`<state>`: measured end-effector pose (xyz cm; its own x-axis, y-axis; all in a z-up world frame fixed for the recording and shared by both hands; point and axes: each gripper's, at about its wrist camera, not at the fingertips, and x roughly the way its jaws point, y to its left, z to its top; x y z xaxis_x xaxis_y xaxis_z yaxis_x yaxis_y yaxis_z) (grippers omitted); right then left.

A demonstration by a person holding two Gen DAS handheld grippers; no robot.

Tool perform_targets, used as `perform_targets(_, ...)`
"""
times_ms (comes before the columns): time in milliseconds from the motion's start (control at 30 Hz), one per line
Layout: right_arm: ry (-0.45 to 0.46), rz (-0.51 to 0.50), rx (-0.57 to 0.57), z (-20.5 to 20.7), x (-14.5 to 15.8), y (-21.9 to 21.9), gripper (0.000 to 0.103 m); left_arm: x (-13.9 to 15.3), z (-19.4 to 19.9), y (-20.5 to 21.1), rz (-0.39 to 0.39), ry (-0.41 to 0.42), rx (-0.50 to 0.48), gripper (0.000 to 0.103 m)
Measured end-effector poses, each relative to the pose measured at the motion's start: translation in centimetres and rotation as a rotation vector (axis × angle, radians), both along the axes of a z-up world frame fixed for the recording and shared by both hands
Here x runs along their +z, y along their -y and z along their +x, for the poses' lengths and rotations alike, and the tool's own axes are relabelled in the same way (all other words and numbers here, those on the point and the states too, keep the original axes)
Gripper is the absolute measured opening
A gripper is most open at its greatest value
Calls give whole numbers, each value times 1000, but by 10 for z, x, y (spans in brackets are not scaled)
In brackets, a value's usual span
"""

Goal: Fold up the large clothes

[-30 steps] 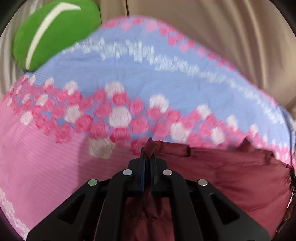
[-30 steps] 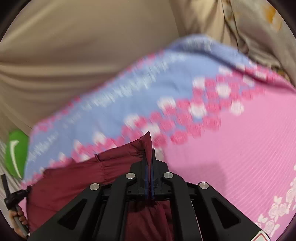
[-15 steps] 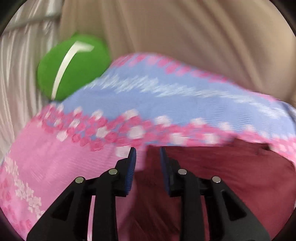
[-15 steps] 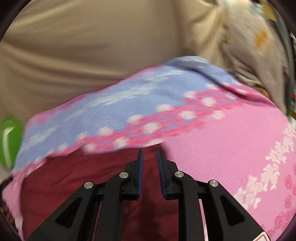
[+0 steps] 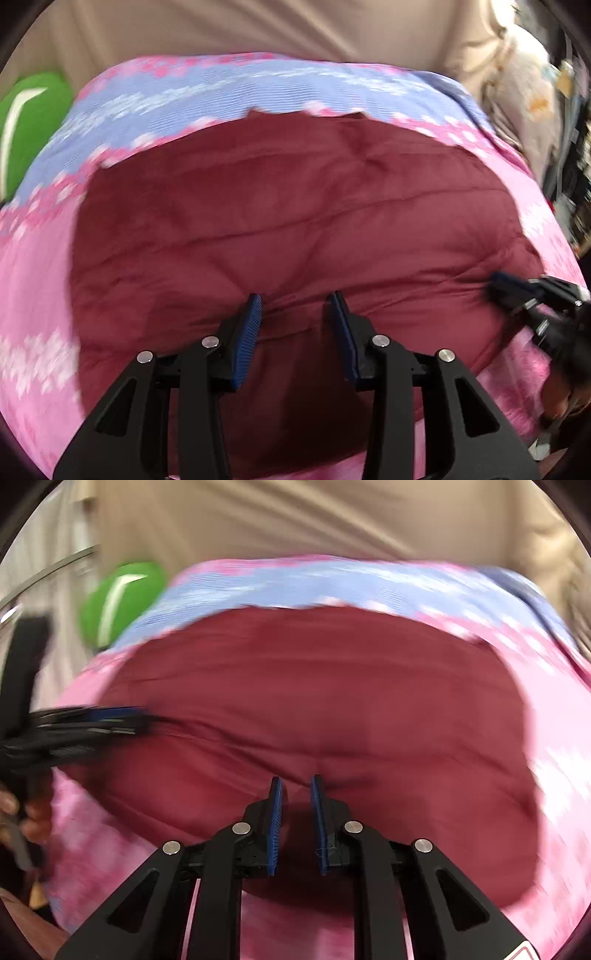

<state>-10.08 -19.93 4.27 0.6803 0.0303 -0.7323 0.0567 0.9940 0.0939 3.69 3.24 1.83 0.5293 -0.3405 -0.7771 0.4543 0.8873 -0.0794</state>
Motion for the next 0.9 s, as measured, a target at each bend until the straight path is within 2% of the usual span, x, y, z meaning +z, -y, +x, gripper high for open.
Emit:
perform_targets(167, -36, 28, -236, -35, -10, 77, 7, -10, 1, -49, 14, -40, 110, 37)
perform_targets(233, -38, 30, -290, -45, -14, 94, 3, -13, -1, -60, 125, 27, 208, 42)
perform_targets(267, -39, 20, -309, -44, -14, 95, 2, -13, -2, -64, 123, 32, 223, 53)
perform_targets(367, -44, -20, -367, -44, -5, 93, 5, -12, -3, -72, 60, -4, 248, 52)
perform_targets(433, 8, -36, -352, -34, 13, 81, 16, -9, -3, -70, 60, 7, 241, 51)
perform_targets(533, 112, -51, -258, -10, 43, 60, 16, -6, -1, -62, 55, 20, 226, 51)
perform_targets(633, 154, -56, -222, 23, 52, 53, 16, -7, 8, -55, 53, 25, 220, 51)
perform_targets(700, 131, -56, -226, 53, 43, 57, 16, -8, 13, -53, 48, 24, 221, 52)
perform_targets(767, 85, -41, -283, 66, 27, 70, 16, -10, 18, -51, 44, 20, 221, 53)
perform_targets(833, 44, -9, -342, 72, 6, 90, 6, -12, 21, -52, 33, 14, 216, 54)
perform_targets(900, 37, 62, -342, 66, -6, 102, 4, -14, 23, -52, 25, 9, 213, 56)
